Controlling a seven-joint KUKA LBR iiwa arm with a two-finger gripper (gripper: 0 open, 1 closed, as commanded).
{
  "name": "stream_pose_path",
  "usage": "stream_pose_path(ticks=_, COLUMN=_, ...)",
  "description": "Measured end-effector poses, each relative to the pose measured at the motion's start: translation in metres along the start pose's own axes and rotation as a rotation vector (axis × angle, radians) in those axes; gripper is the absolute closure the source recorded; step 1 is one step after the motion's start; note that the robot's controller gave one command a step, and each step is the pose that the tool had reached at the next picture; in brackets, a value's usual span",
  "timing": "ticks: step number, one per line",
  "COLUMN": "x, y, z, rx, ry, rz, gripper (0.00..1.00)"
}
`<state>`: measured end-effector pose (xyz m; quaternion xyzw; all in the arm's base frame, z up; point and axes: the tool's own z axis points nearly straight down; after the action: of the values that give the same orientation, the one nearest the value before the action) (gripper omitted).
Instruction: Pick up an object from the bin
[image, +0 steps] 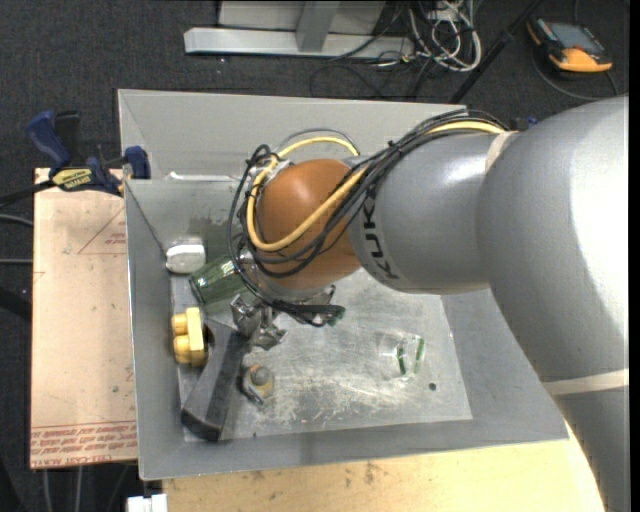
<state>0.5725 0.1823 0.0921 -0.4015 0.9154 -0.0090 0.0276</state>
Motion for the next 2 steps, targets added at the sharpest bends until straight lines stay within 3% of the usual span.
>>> stream_pose_path(ticks=1, x=-0.003, y=0.007, z=-0.037, rx=-0.023, ry=0.031, rz=-0.029, gripper=1.0)
stream_pose_path(ticks=2, x=0.013, y=0.03, z=-0.043, rx=-0.041, ry=0.04, rz=-0.063, gripper=0.0)
